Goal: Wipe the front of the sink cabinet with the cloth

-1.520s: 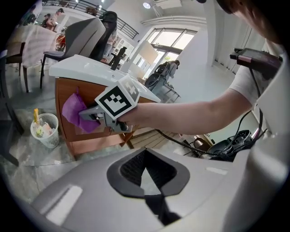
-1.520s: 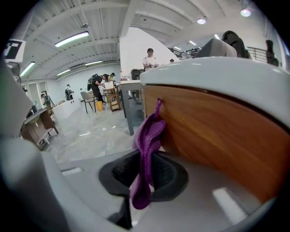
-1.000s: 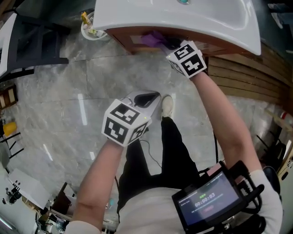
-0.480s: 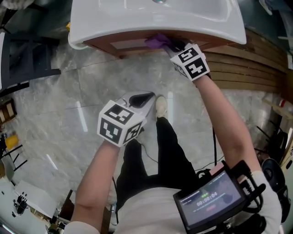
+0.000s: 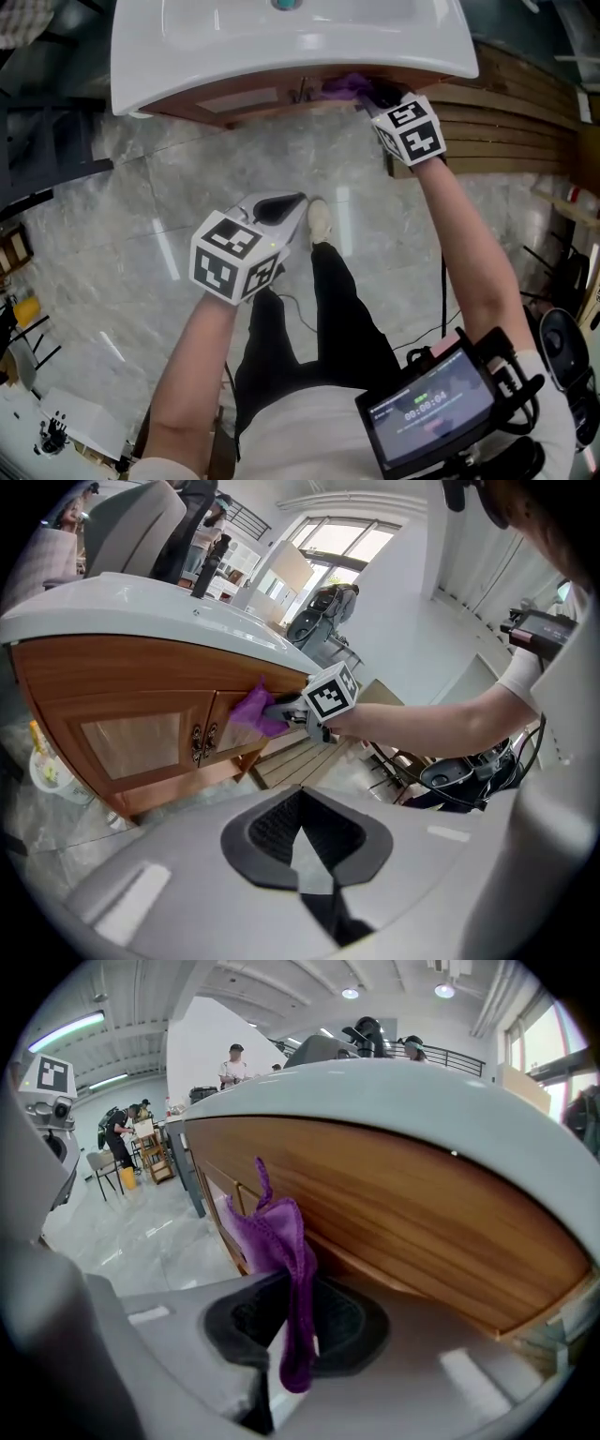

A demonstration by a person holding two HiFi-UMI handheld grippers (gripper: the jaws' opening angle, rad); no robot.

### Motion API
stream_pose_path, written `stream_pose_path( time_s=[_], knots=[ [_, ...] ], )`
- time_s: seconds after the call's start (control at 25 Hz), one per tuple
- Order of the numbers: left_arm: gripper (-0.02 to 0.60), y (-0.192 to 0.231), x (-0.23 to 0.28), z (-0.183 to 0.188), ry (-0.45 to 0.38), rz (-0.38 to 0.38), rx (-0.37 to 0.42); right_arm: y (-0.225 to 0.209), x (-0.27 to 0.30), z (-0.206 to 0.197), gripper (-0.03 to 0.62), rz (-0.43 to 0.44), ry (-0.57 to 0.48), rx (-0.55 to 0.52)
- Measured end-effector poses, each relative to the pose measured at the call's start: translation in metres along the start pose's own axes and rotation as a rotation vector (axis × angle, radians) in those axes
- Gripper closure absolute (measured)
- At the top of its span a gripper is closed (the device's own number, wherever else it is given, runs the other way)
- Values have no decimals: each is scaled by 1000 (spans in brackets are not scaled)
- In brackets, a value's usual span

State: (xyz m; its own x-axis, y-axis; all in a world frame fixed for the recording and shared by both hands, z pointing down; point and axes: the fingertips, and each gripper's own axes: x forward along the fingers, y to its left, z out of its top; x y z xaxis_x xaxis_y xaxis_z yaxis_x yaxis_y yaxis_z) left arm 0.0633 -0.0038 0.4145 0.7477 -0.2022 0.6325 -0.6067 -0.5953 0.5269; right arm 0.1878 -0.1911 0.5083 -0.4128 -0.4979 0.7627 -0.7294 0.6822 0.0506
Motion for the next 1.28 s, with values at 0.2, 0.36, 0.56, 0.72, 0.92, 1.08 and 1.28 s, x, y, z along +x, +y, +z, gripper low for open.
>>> stream_pose_path(
  time_s=[0.2, 0.36, 0.56, 0.72, 0.92, 1.08, 1.28],
  knots=[
    [574, -4, 11, 3, 14, -9, 10, -39, -16, -32, 539, -62, 33, 36],
    [574, -7, 16, 5, 23, -14, 17, -71, -31, -56, 539, -118, 59, 64],
    [574, -15, 23, 8, 25, -22, 24, -110, -52, -84, 540, -186, 88, 111],
    [574, -17, 26, 8, 26, -23, 24, -135, -65, -103, 539, -233, 105, 173],
    [574, -16, 21, 5, 22, -18, 16, -138, -76, -110, 539, -263, 116, 183],
    [574, -13, 9, 1, 7, -9, 7, -107, -80, -102, 540, -245, 125, 69],
    [574, -2, -15, -11, -5, 14, -11, -23, -69, -72, 540, -129, 88, -19]
  ],
)
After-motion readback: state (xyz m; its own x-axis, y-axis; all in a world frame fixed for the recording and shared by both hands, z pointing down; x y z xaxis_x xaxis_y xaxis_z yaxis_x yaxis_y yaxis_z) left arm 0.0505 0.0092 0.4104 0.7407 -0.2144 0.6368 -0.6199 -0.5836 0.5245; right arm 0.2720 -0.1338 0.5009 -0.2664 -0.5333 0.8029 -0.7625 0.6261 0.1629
